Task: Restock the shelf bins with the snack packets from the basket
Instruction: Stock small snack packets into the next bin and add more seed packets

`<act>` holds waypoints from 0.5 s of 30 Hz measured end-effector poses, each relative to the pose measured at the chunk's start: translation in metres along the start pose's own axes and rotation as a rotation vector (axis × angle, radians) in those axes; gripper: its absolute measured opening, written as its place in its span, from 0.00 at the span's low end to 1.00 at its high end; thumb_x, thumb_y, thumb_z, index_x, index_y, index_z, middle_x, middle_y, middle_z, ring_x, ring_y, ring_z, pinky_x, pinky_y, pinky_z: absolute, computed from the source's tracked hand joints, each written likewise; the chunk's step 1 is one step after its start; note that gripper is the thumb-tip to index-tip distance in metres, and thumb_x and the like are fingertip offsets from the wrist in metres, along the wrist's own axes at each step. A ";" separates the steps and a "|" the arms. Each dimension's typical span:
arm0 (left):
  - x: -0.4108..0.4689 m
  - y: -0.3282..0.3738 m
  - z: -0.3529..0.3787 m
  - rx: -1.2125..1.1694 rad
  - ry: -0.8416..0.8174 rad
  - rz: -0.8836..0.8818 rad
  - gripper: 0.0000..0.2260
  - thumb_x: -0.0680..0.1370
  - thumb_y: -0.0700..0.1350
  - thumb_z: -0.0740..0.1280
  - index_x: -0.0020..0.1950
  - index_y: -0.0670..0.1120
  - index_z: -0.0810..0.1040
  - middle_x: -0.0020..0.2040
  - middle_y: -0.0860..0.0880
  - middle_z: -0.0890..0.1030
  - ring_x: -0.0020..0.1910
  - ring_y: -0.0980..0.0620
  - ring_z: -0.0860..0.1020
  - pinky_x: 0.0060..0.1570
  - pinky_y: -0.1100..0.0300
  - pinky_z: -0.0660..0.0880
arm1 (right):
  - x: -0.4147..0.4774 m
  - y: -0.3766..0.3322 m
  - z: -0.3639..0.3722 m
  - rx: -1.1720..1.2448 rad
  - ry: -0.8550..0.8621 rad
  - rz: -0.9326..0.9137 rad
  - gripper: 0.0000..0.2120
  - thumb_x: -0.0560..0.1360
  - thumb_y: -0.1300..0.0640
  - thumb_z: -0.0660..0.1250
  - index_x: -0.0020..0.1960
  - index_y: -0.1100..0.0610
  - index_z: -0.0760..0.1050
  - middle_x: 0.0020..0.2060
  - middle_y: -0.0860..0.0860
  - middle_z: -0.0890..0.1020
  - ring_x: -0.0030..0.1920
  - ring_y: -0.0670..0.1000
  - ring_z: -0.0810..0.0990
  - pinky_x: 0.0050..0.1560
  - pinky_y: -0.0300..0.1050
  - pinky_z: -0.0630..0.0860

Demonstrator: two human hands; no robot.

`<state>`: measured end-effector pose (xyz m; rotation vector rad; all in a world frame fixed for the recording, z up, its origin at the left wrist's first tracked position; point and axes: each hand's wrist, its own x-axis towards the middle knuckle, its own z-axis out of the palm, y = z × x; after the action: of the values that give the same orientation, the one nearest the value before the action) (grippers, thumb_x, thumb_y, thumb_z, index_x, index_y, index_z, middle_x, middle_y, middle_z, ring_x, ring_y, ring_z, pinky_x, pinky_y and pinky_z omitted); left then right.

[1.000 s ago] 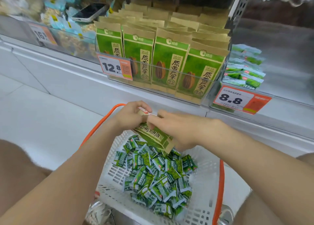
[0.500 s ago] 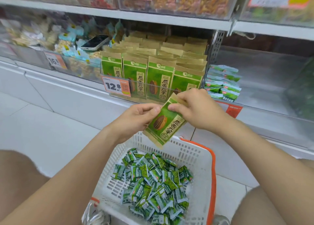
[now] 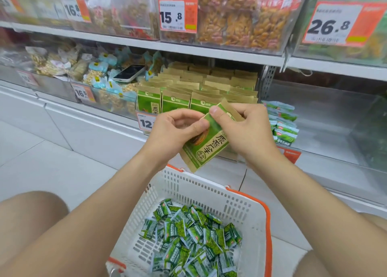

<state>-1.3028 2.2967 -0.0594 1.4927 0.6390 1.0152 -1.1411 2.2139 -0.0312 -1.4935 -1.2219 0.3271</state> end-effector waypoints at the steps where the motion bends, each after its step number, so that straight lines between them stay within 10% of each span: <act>1: 0.004 0.008 -0.004 0.025 0.008 0.029 0.10 0.73 0.47 0.77 0.52 0.44 0.87 0.49 0.45 0.88 0.48 0.51 0.85 0.49 0.59 0.82 | 0.003 -0.005 0.002 0.009 0.013 -0.022 0.14 0.77 0.46 0.73 0.41 0.55 0.85 0.34 0.54 0.86 0.40 0.60 0.85 0.41 0.61 0.81; 8: 0.035 0.044 -0.042 0.181 0.057 0.082 0.06 0.82 0.44 0.71 0.50 0.44 0.87 0.45 0.47 0.88 0.44 0.52 0.86 0.43 0.59 0.82 | 0.024 -0.036 0.031 -0.113 -0.011 -0.077 0.12 0.71 0.43 0.78 0.43 0.50 0.82 0.36 0.44 0.86 0.40 0.47 0.84 0.46 0.57 0.81; 13: 0.062 0.037 -0.090 0.884 0.346 0.351 0.10 0.85 0.42 0.62 0.58 0.49 0.83 0.53 0.51 0.83 0.53 0.52 0.80 0.54 0.54 0.76 | 0.054 -0.058 0.049 -0.081 0.201 -0.231 0.09 0.72 0.43 0.77 0.47 0.47 0.84 0.37 0.40 0.85 0.41 0.43 0.83 0.53 0.57 0.80; 15: 0.070 0.022 -0.108 1.073 0.407 0.207 0.16 0.81 0.35 0.63 0.67 0.49 0.78 0.64 0.46 0.78 0.62 0.44 0.76 0.63 0.48 0.73 | 0.069 -0.068 0.059 -0.014 0.266 -0.298 0.07 0.74 0.47 0.77 0.50 0.48 0.85 0.38 0.39 0.85 0.41 0.41 0.83 0.51 0.51 0.80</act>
<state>-1.3662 2.4052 -0.0258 2.3179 1.4976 1.2156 -1.1901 2.2921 0.0349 -1.2961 -1.2099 -0.0775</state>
